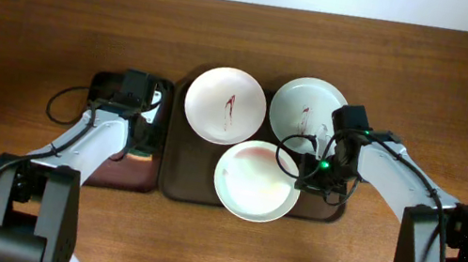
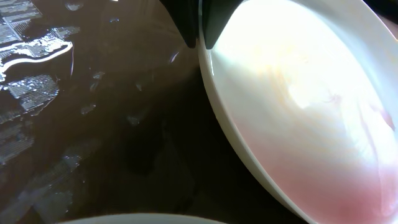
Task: Clean dirty plates on tray and stack at the side
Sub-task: 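Scrub the front plate with the sponge while the right gripper holds it, then return the sponge to the small tray with the left gripper, then lift the front plate with the right gripper and place it right of the tray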
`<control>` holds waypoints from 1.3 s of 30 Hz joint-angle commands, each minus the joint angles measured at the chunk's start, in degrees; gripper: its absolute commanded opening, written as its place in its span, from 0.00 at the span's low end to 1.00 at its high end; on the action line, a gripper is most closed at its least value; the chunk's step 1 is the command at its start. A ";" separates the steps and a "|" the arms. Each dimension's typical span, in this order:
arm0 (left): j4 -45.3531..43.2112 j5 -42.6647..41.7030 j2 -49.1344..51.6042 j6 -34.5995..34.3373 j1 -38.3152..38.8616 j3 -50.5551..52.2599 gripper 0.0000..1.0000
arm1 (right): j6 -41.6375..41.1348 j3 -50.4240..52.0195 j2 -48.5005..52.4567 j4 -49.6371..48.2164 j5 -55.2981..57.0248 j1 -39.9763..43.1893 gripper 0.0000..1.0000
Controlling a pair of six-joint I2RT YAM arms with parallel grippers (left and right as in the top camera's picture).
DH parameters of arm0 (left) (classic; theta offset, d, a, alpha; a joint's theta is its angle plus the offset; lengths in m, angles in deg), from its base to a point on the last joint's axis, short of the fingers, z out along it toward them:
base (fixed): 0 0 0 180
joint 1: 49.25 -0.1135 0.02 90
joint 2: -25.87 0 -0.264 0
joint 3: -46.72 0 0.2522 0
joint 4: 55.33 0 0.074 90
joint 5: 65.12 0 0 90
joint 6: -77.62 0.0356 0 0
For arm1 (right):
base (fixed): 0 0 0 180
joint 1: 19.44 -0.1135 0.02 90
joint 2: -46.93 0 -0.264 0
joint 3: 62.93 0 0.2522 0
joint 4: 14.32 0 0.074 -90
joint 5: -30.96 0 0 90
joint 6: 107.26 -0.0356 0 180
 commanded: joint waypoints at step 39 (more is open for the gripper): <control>13.73 -8.55 -3.91 -1.31 -0.83 -9.46 1.00 | 1.22 -5.40 -14.27 5.38 20.87 -4.92 0.04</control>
